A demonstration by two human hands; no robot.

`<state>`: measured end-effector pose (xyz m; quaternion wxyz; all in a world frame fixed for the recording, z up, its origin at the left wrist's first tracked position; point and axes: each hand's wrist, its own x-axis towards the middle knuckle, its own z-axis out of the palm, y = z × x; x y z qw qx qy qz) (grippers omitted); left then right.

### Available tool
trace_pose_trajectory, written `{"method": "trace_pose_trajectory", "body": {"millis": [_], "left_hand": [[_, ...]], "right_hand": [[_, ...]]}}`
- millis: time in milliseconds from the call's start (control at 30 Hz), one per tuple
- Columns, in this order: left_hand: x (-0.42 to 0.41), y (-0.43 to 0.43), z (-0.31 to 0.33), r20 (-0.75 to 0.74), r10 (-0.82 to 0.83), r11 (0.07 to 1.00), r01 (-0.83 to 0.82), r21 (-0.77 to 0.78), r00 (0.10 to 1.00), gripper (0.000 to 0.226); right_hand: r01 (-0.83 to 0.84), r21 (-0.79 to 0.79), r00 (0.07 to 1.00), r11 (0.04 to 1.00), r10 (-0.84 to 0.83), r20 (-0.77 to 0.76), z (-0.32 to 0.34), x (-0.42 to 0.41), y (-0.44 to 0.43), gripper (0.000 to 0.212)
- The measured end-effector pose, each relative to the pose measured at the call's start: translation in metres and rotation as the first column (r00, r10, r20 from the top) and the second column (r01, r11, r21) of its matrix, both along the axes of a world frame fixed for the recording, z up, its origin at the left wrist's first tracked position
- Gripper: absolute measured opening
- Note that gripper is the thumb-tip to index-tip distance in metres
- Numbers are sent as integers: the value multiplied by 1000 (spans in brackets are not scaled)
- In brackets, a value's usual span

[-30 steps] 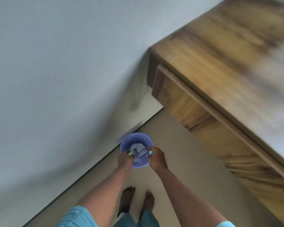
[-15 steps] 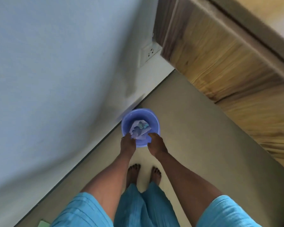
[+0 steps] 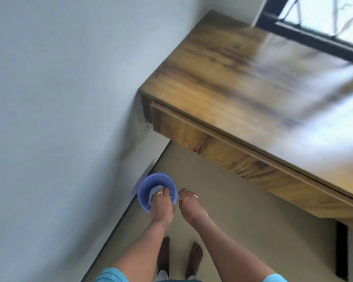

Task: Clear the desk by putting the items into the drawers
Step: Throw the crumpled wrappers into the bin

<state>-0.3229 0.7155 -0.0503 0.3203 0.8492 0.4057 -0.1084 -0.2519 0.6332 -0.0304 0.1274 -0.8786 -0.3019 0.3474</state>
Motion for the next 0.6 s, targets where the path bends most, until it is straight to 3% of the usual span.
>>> {"method": "trace_pose_trajectory", "body": {"millis": [133, 267, 433, 600], "left_hand": [[17, -28, 45, 43, -245, 961, 237, 142, 969, 44], [35, -72, 82, 124, -525, 826, 468, 315, 842, 45], [66, -141, 113, 160, -651, 734, 562, 380, 742, 40], [100, -228, 144, 164, -829, 517, 620, 590, 535, 33]], "right_hand": [[52, 24, 993, 998, -55, 108, 38, 10, -37, 45], [95, 95, 970, 991, -114, 214, 64, 23, -89, 45], [174, 145, 927, 974, -211, 311, 95, 36, -173, 48], [239, 188, 866, 953, -297, 402, 121, 57, -272, 48]]}}
